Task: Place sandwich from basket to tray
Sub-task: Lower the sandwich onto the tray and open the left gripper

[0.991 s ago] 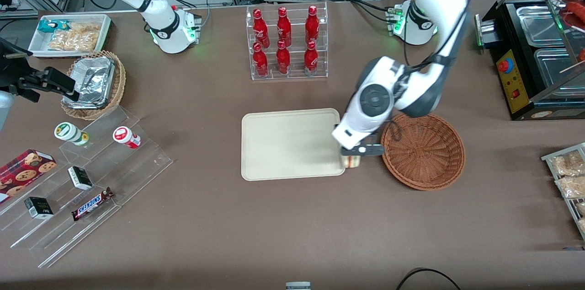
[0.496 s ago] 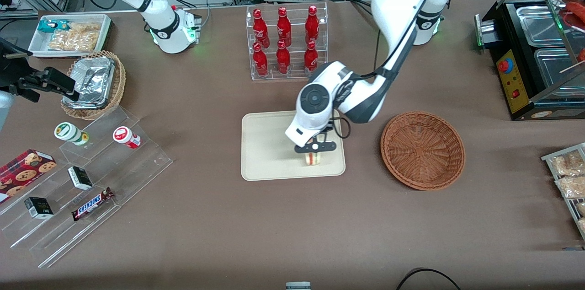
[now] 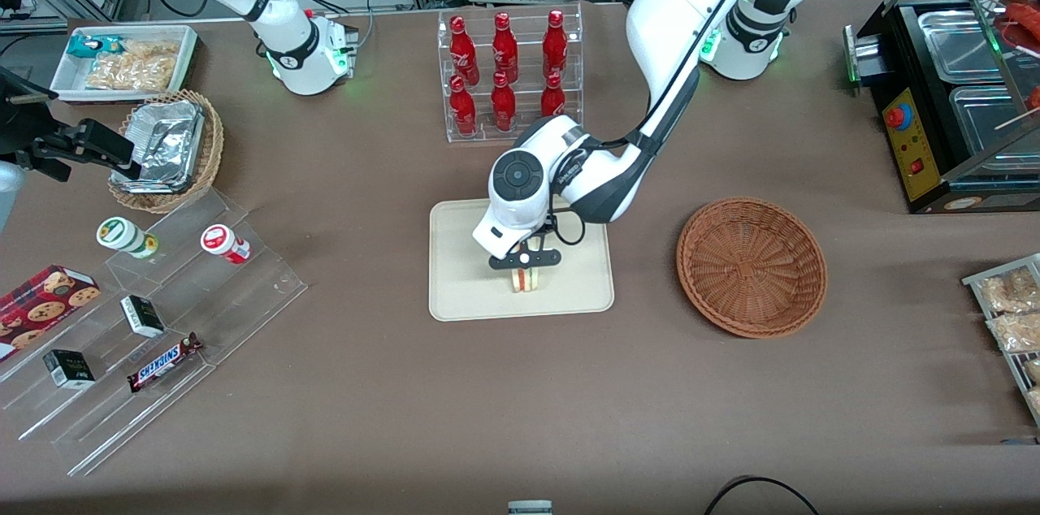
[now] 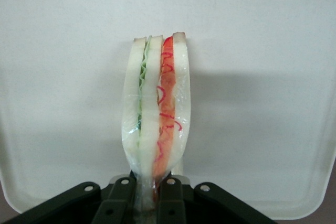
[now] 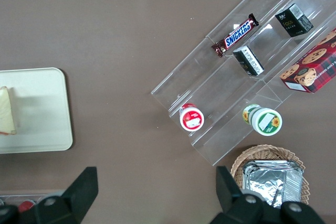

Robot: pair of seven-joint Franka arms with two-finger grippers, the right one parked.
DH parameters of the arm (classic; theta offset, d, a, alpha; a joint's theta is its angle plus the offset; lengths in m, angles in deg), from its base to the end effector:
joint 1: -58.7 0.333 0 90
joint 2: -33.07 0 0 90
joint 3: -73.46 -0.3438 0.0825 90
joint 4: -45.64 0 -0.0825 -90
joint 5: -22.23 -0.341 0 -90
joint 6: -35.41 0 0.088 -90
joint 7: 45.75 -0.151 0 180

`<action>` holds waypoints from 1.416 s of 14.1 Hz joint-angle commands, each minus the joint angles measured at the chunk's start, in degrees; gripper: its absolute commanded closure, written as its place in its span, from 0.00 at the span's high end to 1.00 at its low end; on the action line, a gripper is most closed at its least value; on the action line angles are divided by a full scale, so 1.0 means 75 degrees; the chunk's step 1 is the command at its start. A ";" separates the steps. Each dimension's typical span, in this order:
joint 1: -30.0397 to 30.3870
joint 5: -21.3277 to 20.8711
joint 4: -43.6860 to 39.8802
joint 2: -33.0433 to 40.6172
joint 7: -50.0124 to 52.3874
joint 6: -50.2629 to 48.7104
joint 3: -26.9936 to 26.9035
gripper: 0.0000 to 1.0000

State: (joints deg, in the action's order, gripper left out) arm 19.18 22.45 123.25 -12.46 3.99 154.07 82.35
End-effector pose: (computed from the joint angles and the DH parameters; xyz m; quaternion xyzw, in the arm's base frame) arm 0.4882 -0.5160 0.2451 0.9972 0.0335 -0.0663 0.0115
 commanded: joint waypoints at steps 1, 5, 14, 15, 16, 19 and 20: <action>-0.0050 0.0065 -0.0223 -0.0118 0.0059 -0.0013 0.0033 0.12; -0.0026 0.0452 -0.0200 -0.0013 0.0036 -0.0025 0.0022 1.00; 0.0055 0.0241 0.0327 0.1510 -0.0700 -0.1147 -0.0751 1.00; 0.0067 0.0287 0.0328 0.1616 -0.0389 -0.1428 -0.0972 1.00; 0.0056 0.0264 0.0316 0.1628 -0.0212 -0.1524 -0.1323 1.00; 0.0079 0.0217 0.0981 0.1908 -0.0570 -0.1513 -0.1722 1.00; 0.0079 0.0275 0.1436 0.2211 -0.1072 -0.1455 -0.1980 1.00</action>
State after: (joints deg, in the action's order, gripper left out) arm 20.24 24.60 126.78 -0.89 -0.21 142.53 70.22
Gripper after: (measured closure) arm 0.000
